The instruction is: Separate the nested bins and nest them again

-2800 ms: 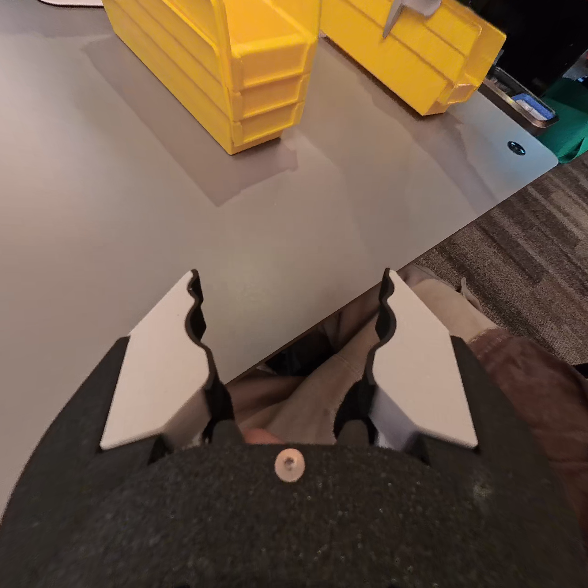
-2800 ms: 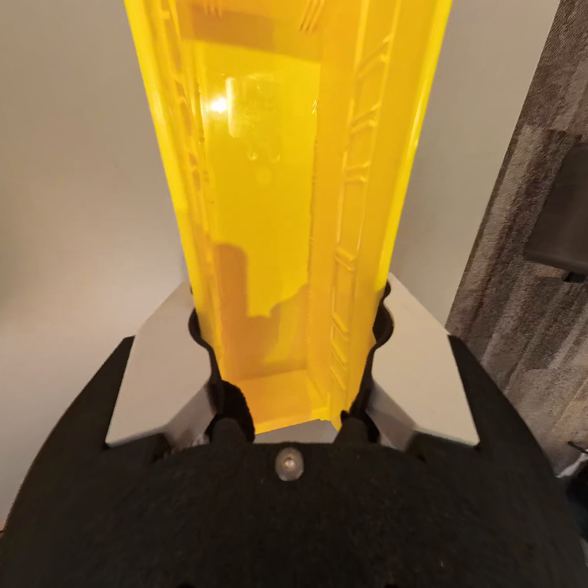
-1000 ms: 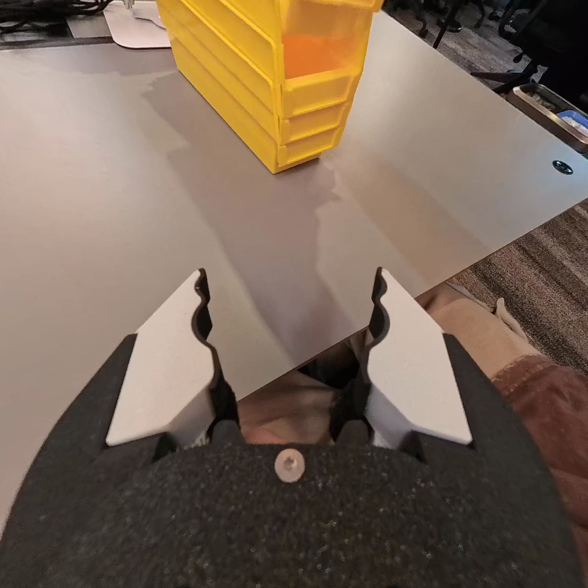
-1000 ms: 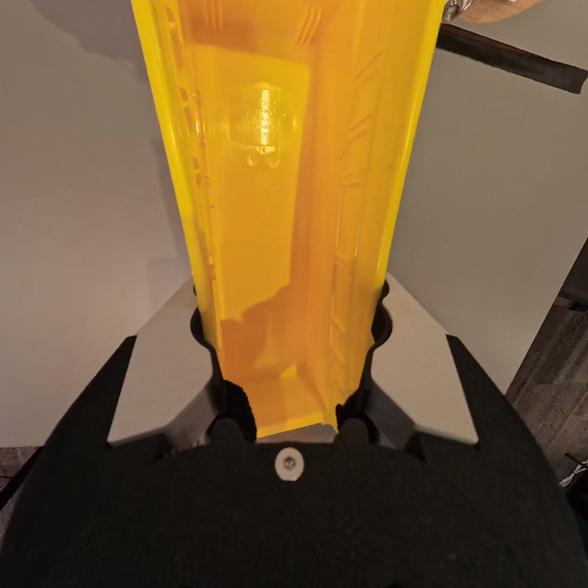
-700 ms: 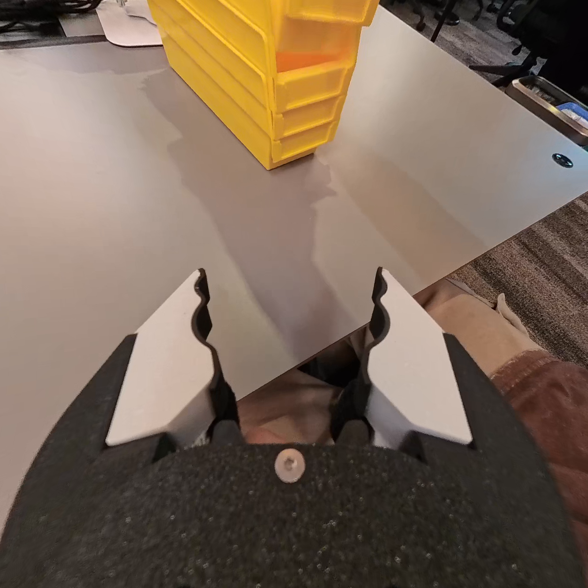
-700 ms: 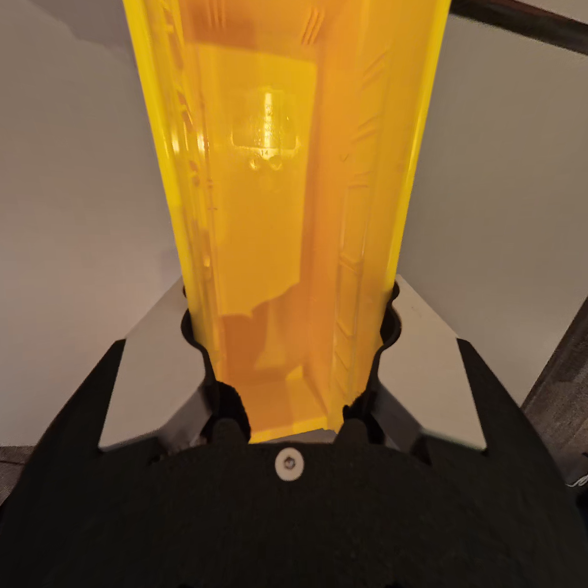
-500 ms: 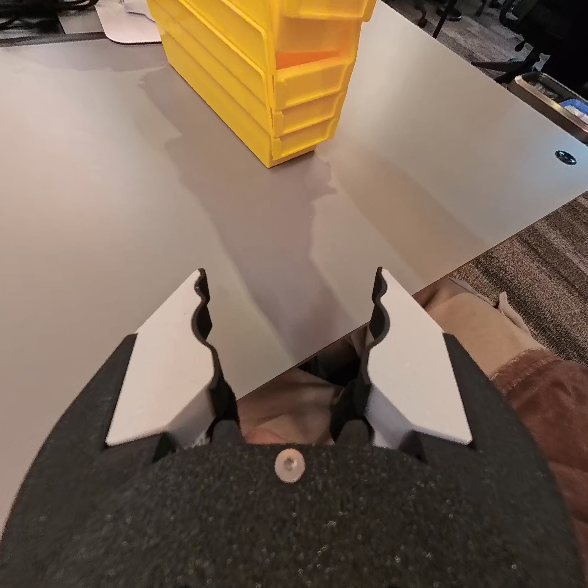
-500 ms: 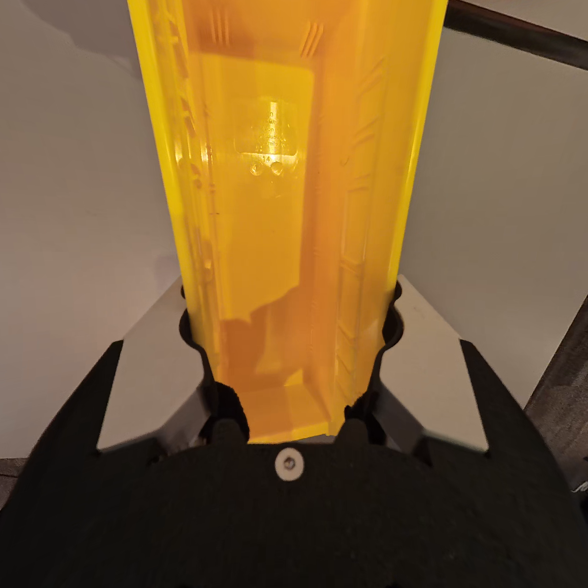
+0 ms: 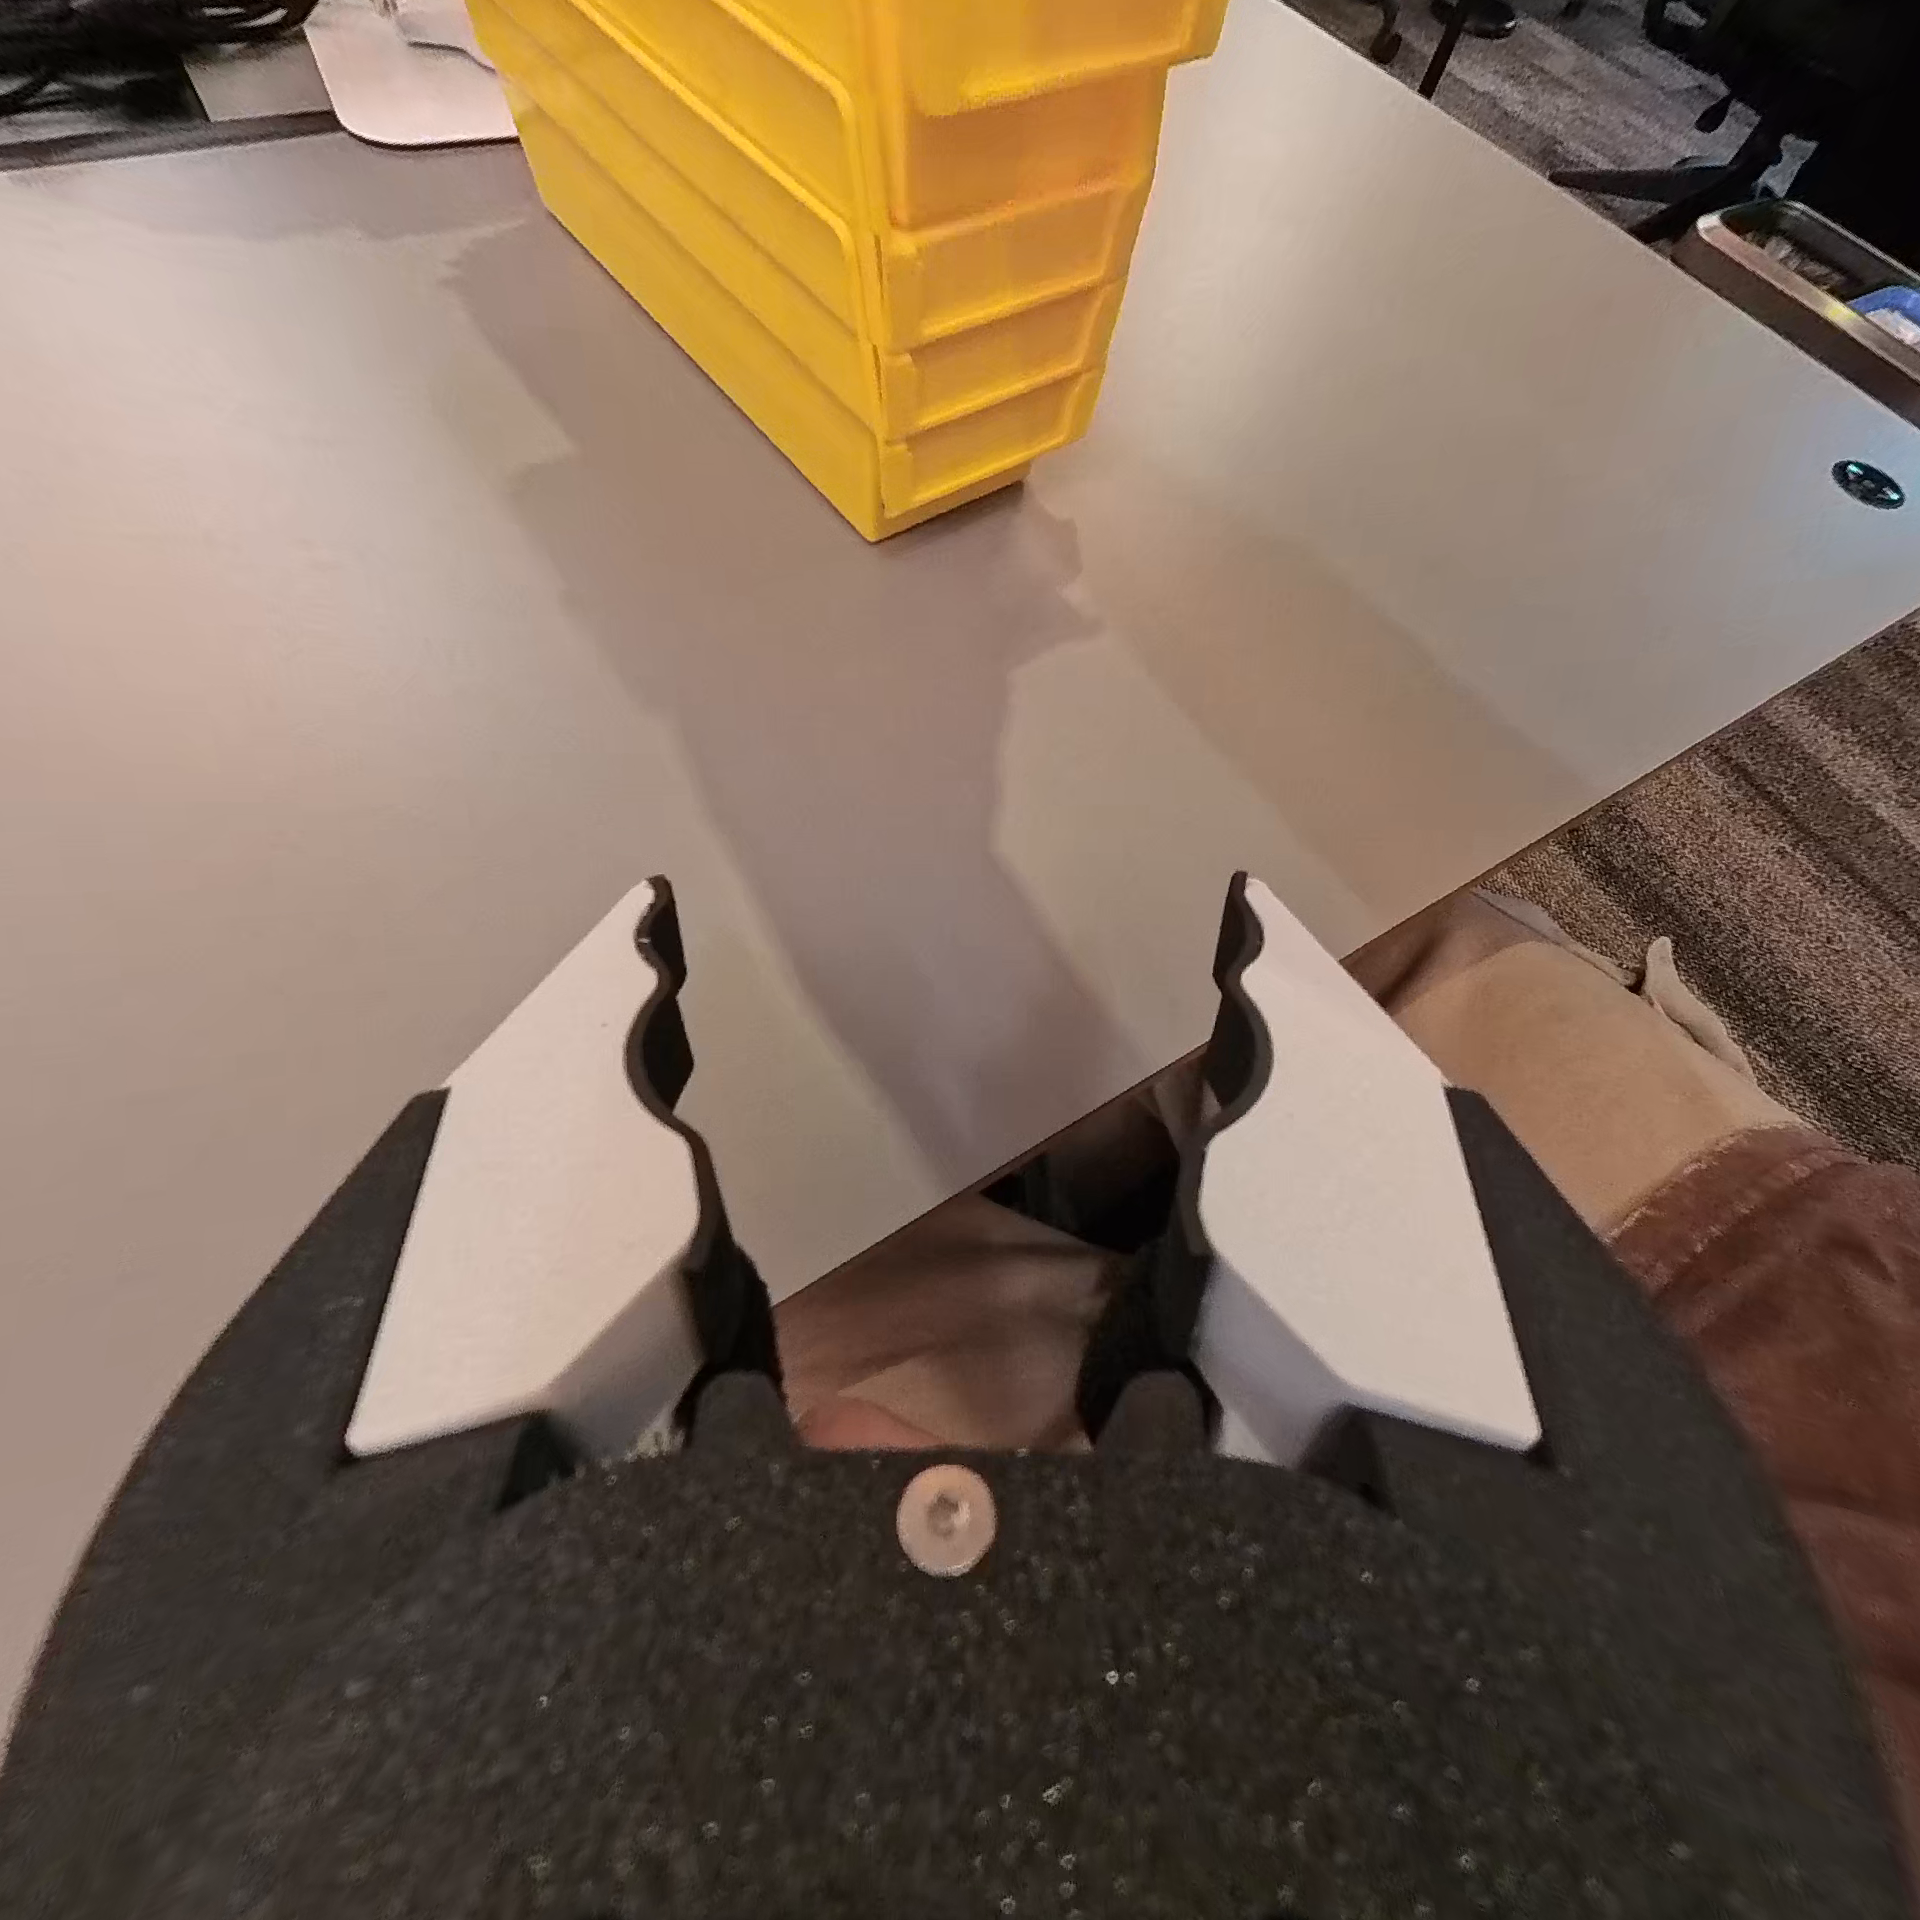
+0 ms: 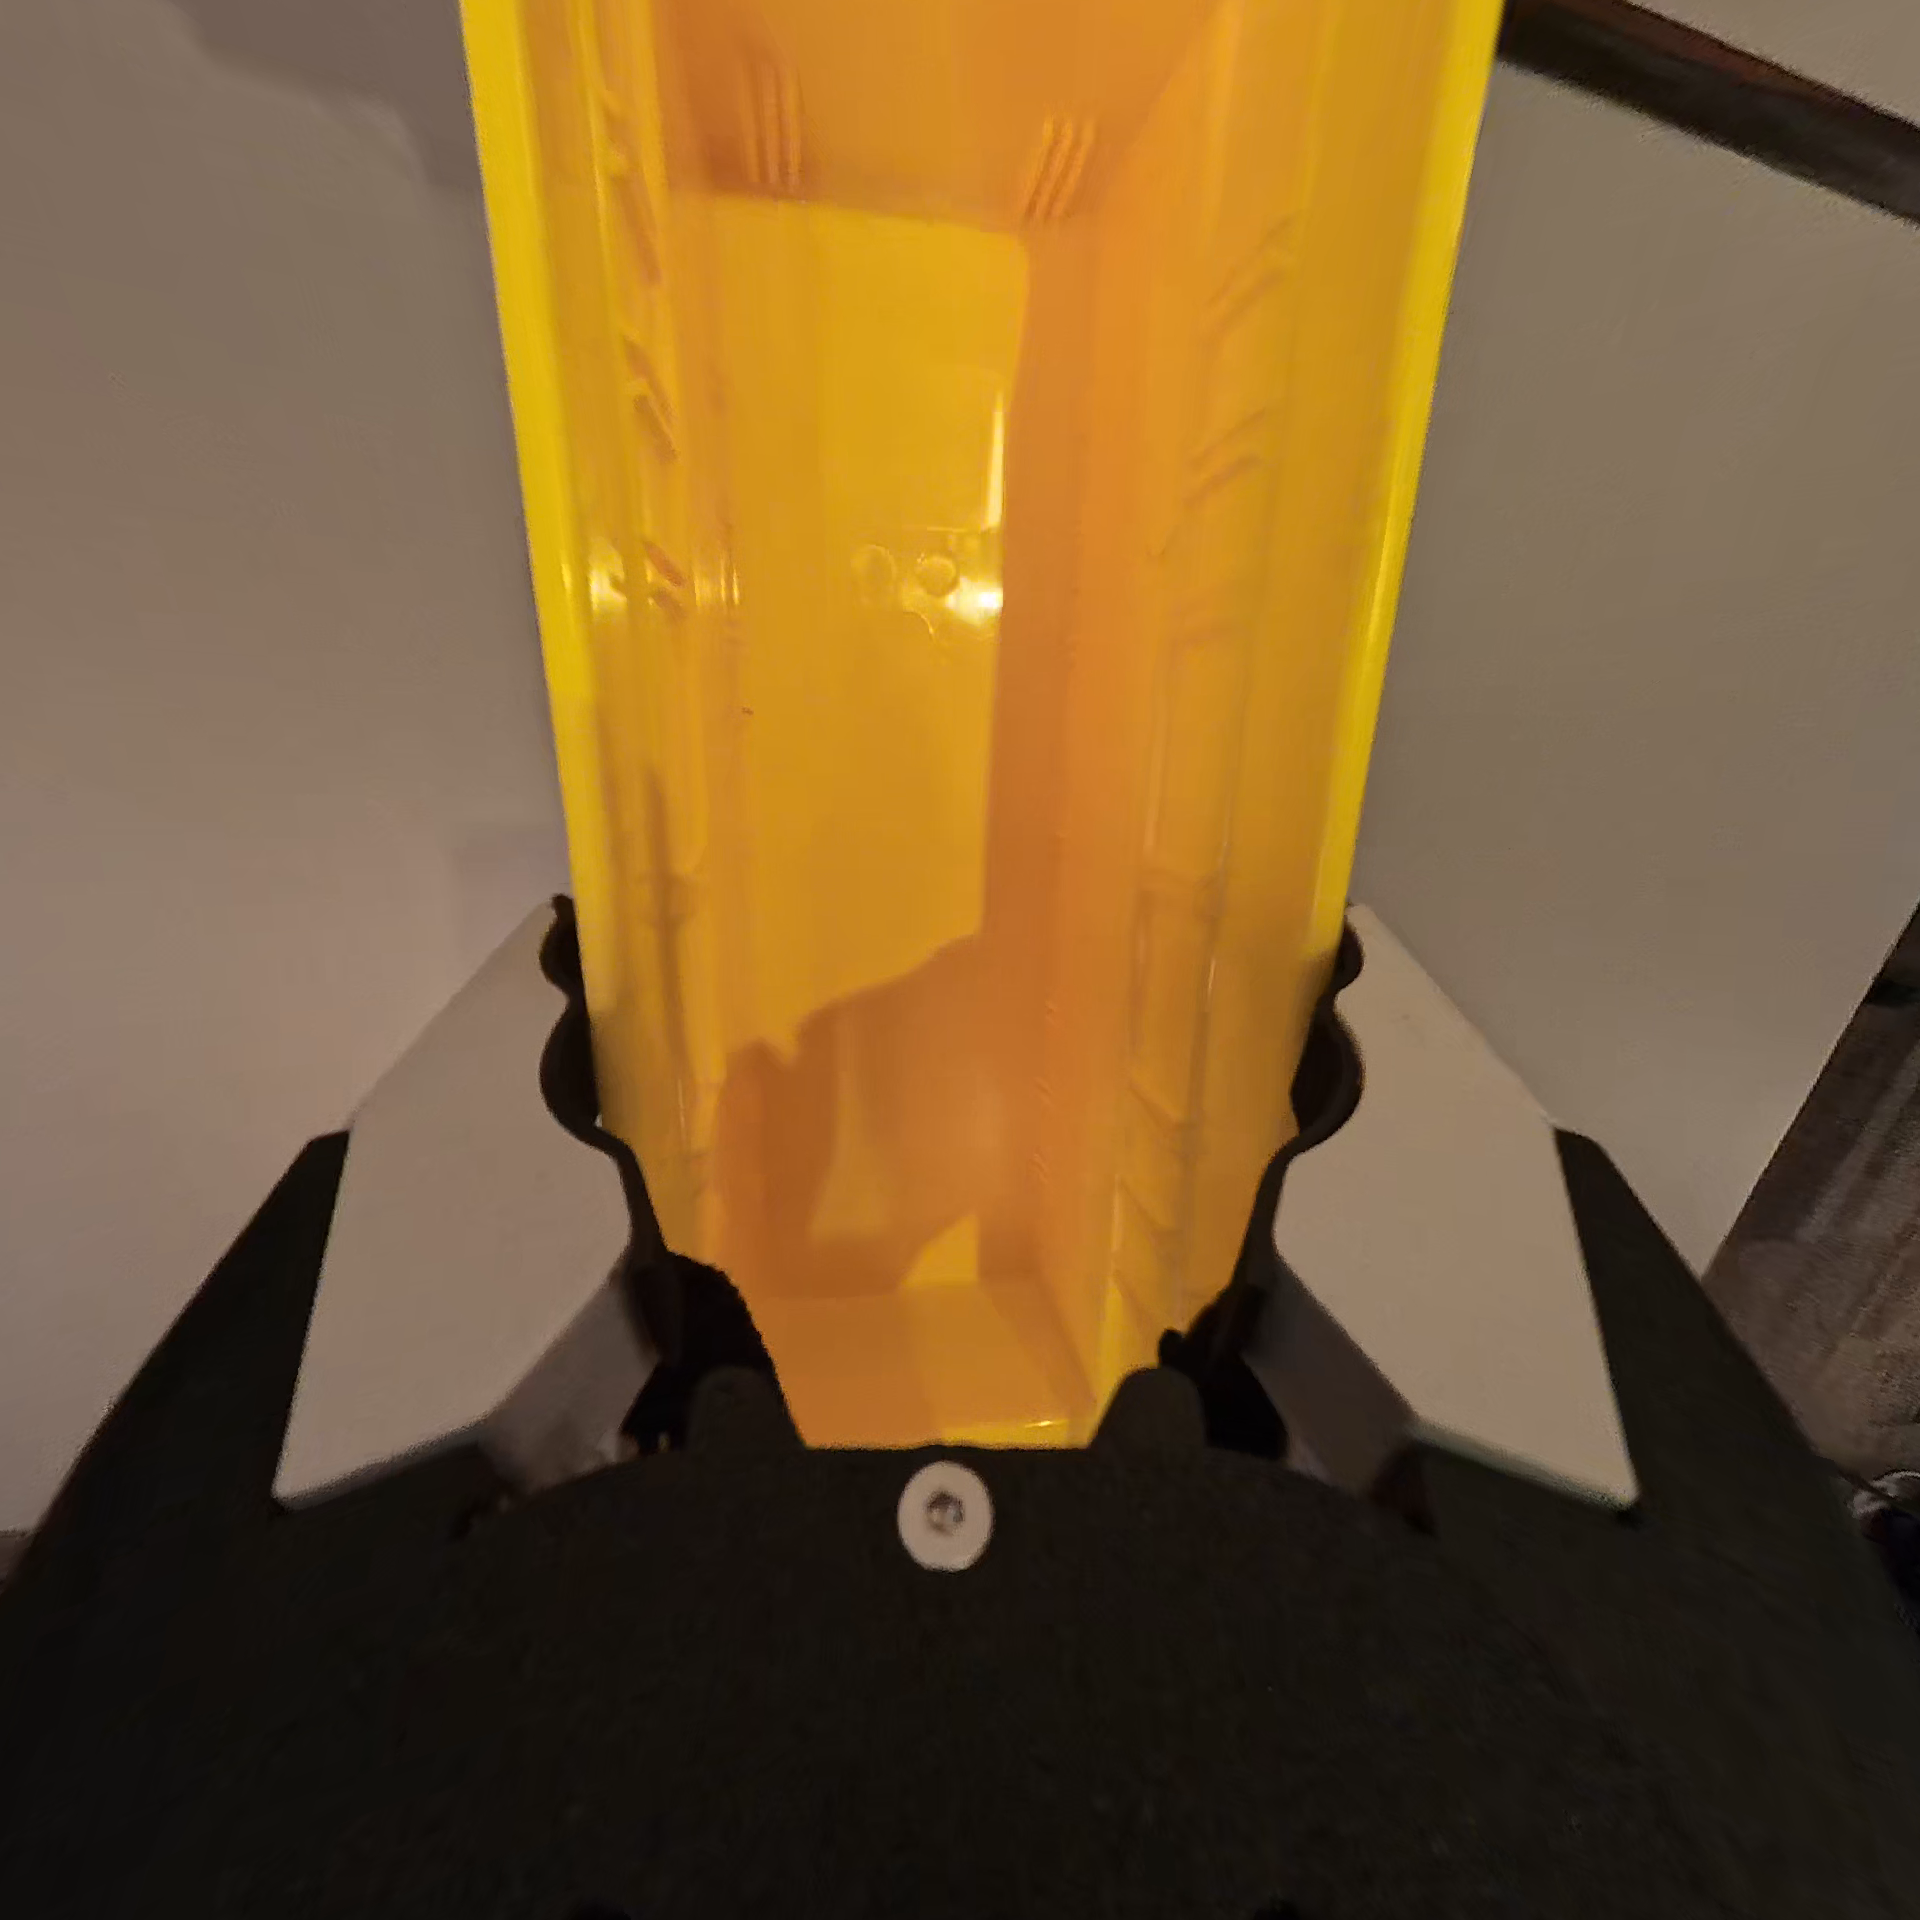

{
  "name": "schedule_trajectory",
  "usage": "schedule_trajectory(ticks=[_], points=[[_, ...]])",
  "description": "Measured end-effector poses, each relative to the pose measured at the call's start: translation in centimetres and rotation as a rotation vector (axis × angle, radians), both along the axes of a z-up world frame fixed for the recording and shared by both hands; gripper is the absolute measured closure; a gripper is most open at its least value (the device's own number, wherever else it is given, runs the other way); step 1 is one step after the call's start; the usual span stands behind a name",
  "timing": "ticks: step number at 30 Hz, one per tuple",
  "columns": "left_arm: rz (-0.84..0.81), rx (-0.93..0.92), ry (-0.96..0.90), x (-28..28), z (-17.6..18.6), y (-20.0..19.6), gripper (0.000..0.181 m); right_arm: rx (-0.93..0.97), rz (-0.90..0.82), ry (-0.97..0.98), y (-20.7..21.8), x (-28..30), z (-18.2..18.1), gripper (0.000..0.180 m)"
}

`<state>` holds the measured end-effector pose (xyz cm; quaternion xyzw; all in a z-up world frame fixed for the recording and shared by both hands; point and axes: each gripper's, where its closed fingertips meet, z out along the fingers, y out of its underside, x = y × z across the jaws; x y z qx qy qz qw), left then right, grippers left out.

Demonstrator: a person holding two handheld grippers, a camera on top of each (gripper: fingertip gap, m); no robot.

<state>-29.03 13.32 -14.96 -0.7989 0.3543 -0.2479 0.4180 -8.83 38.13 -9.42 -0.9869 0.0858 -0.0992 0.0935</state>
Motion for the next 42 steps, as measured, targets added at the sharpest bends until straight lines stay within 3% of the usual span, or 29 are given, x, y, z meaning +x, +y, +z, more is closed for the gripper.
schedule_trajectory(ticks=[13,17,23,30,42], points=[[-0.019,-0.006,0.017,0.3,-0.4,-0.4,0.08,-0.073,0.06,0.103,-0.7,-0.5,0.4,0.043],[-0.02,-0.004,0.02,0.3,-0.4,-0.3,0.08,-0.065,0.059,0.155,-0.5,-0.6,1.3,0.07],[-0.028,-0.014,0.022,0.4,-0.6,-0.5,0.08,0.017,0.05,0.19,0.0,-0.1,2.8,0.084],[-0.034,-0.005,0.029,0.5,-0.6,-0.7,0.081,0.075,0.056,0.103,0.8,-0.3,3.9,0.084],[-0.034,-0.006,0.031,0.4,-0.6,-0.7,0.081,0.117,0.012,0.136,1.3,-0.5,2.8,0.085]])
